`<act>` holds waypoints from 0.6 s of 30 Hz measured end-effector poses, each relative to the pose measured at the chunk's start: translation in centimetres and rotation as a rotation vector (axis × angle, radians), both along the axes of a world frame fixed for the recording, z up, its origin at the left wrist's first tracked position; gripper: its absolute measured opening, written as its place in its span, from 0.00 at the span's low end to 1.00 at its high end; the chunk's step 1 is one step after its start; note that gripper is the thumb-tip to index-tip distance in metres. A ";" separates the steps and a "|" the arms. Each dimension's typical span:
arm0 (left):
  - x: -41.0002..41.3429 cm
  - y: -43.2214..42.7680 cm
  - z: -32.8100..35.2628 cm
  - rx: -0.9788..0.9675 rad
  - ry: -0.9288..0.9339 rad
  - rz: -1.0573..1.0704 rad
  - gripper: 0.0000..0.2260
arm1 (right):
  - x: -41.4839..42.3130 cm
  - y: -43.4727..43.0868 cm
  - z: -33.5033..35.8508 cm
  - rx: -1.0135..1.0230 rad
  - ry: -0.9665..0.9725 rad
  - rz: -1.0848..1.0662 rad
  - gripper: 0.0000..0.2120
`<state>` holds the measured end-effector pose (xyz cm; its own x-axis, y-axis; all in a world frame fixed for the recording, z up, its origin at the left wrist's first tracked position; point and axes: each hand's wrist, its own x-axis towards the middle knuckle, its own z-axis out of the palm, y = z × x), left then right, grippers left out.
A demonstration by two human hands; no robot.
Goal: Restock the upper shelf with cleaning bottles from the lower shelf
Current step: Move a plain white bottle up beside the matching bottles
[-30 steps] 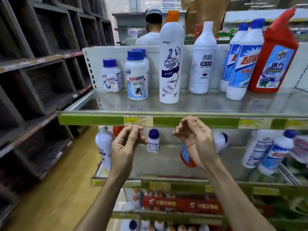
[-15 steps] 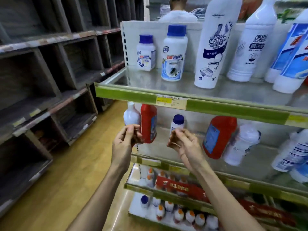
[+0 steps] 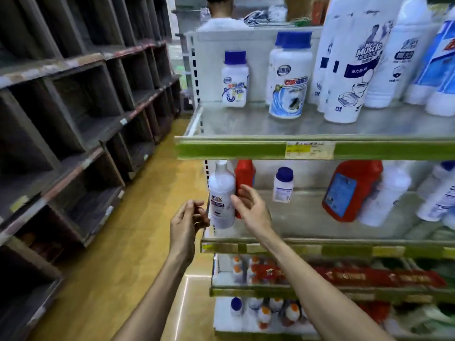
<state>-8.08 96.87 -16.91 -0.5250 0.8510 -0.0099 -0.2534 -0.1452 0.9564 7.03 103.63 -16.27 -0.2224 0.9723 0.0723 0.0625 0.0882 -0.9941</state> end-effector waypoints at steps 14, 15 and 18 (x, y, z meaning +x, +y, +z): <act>-4.4 -0.6 0.5 -0.019 -0.014 -0.107 0.13 | -8.7 4.7 1.3 0.081 -0.228 -0.154 0.43; -4.7 -0.8 0.7 -0.020 -0.009 -0.108 0.13 | -9.0 5.1 1.3 0.108 -0.236 -0.157 0.42; -5.4 -1.4 0.9 -0.019 -0.001 -0.117 0.13 | -9.7 5.9 1.5 0.119 -0.268 -0.177 0.42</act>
